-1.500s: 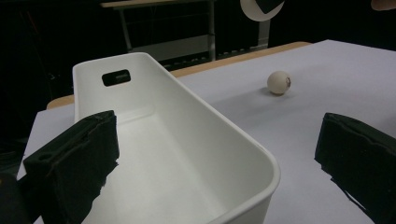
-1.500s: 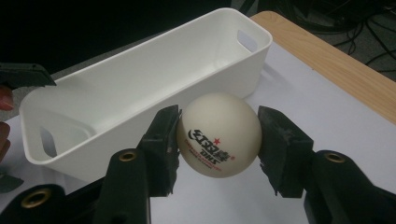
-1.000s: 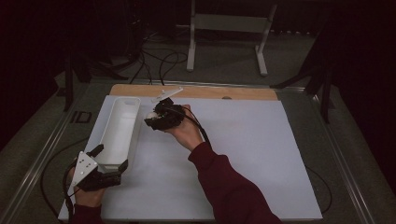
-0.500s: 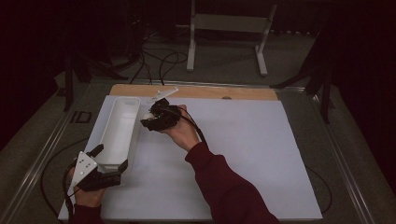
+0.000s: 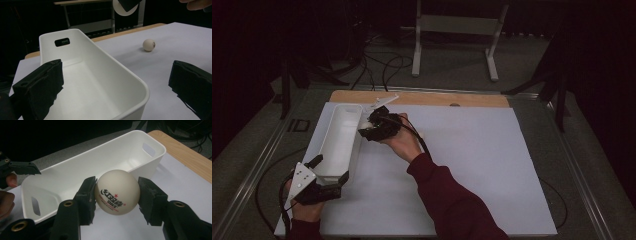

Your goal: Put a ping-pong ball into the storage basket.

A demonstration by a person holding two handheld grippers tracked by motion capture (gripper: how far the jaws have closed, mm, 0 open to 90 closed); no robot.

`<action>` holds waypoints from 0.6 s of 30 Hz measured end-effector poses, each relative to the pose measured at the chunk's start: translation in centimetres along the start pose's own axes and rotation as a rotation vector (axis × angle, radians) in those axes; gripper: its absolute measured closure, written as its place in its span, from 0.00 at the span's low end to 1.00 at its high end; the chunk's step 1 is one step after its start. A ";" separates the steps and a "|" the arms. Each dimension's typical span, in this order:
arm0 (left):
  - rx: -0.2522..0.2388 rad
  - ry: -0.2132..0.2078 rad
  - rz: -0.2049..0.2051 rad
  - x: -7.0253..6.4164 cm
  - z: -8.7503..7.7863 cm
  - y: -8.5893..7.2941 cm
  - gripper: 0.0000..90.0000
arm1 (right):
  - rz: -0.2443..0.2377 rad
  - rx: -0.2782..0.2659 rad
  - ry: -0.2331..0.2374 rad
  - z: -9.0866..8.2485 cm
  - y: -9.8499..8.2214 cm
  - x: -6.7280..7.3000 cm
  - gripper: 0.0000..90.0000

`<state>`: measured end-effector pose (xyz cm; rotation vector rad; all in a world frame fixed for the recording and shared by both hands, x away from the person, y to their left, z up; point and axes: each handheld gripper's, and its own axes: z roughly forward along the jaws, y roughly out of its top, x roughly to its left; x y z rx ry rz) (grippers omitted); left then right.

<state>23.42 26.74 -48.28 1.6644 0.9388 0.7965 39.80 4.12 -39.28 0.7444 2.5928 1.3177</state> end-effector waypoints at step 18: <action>-0.001 -0.001 0.000 0.0 0.0 0.0 0.01 | -0.004 -0.008 0.011 0.8 0.7 0.6 0.56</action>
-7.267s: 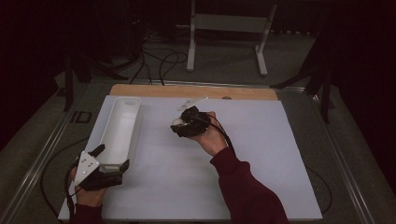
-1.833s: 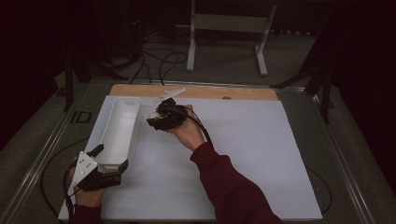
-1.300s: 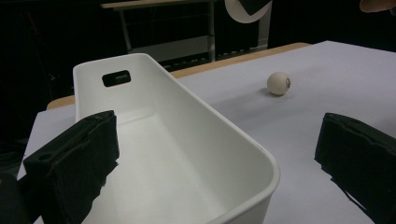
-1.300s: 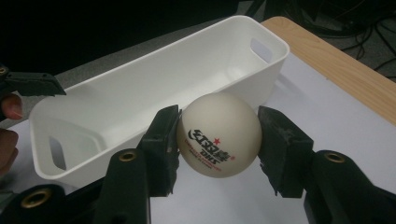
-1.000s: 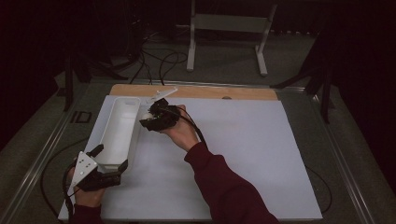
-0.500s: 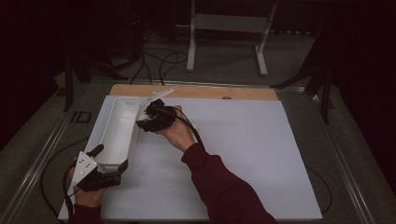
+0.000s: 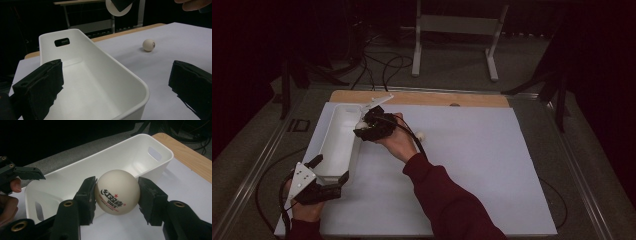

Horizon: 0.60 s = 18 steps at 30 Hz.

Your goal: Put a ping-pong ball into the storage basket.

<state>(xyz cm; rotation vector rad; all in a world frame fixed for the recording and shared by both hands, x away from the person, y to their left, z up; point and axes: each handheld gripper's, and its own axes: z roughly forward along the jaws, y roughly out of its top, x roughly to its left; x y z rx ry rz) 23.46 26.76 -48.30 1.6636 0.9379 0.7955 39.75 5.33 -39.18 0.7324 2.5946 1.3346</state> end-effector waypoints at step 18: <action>-0.001 0.000 0.001 0.0 0.0 0.0 0.01 | 0.004 -0.005 0.001 0.9 0.3 0.3 0.56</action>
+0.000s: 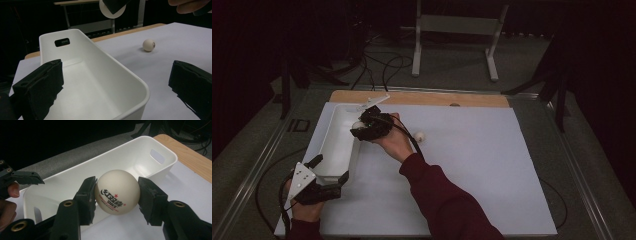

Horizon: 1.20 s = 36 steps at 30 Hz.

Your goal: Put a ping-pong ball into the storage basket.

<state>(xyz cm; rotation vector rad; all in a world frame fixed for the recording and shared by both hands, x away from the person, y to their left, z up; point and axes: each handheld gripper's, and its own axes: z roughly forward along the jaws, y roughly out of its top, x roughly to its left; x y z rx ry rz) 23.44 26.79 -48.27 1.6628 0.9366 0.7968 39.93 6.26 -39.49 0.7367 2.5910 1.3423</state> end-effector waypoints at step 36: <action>-0.001 0.000 0.000 0.0 0.0 0.0 0.01 | -0.032 0.033 0.036 2.4 -0.4 1.9 0.55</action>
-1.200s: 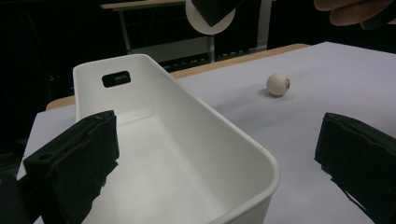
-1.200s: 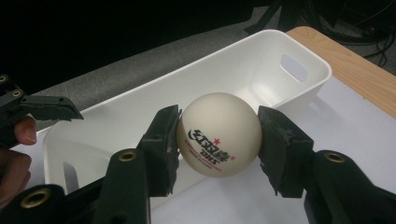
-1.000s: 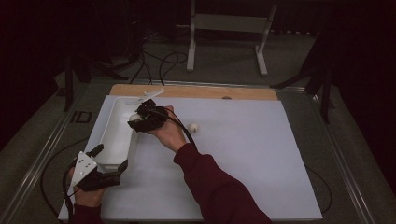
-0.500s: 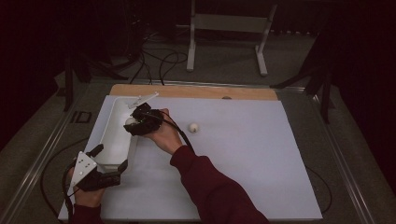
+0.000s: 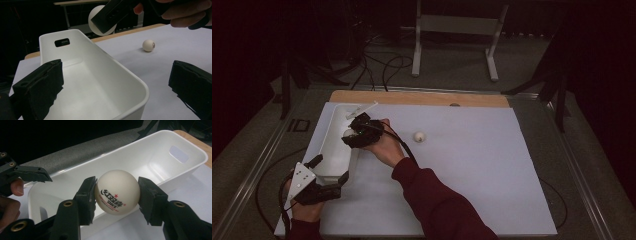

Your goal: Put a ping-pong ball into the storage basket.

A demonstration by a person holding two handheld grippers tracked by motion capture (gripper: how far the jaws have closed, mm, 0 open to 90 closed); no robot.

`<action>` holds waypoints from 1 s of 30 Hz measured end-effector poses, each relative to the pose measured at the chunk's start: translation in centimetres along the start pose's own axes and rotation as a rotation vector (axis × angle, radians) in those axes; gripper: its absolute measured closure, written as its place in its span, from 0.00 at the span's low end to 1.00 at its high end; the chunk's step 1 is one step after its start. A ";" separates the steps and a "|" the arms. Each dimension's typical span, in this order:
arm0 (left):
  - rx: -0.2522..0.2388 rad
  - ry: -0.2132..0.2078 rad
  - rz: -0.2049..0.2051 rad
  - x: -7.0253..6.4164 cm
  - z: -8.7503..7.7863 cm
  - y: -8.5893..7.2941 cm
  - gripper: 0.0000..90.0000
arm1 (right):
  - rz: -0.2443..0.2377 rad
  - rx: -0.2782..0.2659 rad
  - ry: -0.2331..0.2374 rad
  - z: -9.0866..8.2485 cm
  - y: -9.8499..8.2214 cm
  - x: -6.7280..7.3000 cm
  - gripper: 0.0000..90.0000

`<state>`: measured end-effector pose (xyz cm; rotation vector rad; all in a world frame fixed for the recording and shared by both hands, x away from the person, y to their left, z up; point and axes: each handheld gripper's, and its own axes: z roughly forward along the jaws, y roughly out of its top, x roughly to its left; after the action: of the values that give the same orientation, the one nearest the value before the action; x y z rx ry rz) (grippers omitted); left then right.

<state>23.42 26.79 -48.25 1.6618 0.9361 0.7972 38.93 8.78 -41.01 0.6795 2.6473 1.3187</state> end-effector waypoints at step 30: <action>0.002 0.000 0.000 0.0 0.0 0.0 0.01 | -0.037 0.012 0.082 1.2 0.2 1.5 0.23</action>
<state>23.41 26.85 -48.25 1.6632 0.9367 0.7961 37.96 10.42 -41.44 0.5873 2.7203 1.3500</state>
